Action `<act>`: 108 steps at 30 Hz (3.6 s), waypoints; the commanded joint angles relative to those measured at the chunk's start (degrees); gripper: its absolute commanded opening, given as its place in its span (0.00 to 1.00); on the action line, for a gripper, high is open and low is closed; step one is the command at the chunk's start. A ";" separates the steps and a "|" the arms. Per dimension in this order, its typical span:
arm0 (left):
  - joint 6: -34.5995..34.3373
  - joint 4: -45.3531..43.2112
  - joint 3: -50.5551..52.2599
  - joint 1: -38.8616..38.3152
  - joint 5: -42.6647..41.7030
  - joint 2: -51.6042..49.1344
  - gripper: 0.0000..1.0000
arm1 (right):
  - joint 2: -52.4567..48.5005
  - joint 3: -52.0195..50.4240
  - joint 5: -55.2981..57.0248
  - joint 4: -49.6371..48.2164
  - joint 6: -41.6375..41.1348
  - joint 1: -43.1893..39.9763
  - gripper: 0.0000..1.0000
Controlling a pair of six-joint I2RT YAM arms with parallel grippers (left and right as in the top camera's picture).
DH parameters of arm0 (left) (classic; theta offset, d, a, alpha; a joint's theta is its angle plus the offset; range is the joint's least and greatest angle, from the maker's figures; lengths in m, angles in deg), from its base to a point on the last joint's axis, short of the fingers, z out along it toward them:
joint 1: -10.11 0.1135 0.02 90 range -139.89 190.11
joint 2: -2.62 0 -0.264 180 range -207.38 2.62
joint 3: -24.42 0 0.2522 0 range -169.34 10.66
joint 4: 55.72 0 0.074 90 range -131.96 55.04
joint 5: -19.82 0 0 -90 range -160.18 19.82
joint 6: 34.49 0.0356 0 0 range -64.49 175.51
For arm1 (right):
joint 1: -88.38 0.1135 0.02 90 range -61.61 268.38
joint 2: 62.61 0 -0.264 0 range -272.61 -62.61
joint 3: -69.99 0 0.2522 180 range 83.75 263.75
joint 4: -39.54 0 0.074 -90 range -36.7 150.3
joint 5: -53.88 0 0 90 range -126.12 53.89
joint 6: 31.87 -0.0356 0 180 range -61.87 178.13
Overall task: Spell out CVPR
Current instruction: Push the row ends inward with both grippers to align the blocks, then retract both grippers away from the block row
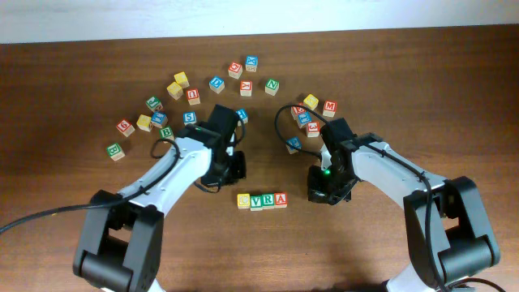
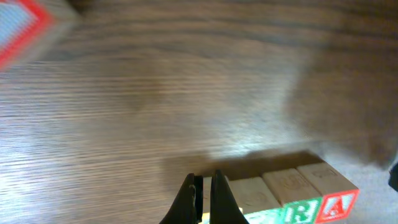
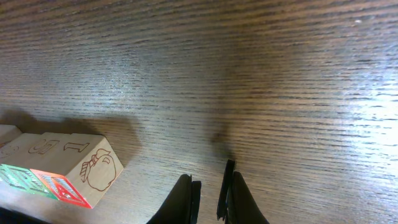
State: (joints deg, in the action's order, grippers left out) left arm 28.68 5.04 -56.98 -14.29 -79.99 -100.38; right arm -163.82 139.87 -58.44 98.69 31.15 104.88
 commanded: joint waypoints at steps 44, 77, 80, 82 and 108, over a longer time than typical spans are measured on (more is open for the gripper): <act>-3.28 12.09 4.07 5.33 1.62 -1.90 0.00 | -0.48 -1.60 0.09 -7.13 -5.05 5.44 0.07; -0.20 1.42 6.29 8.57 0.24 2.51 0.00 | 7.50 7.69 8.41 15.19 -1.73 -3.45 0.04; 0.13 3.30 6.32 10.49 3.61 16.65 0.00 | 27.17 9.92 12.52 25.88 -1.75 -3.39 0.12; 0.13 4.17 6.32 10.49 6.75 25.86 0.00 | 38.10 9.90 12.66 29.40 -1.77 -3.39 0.17; 0.13 4.26 6.32 10.49 8.33 36.96 0.99 | 71.23 9.66 14.01 35.43 -1.77 -11.34 0.98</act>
State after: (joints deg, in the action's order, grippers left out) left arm 28.48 9.26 -50.62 -3.99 -72.44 -63.57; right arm -93.92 149.57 -44.96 134.12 29.57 95.19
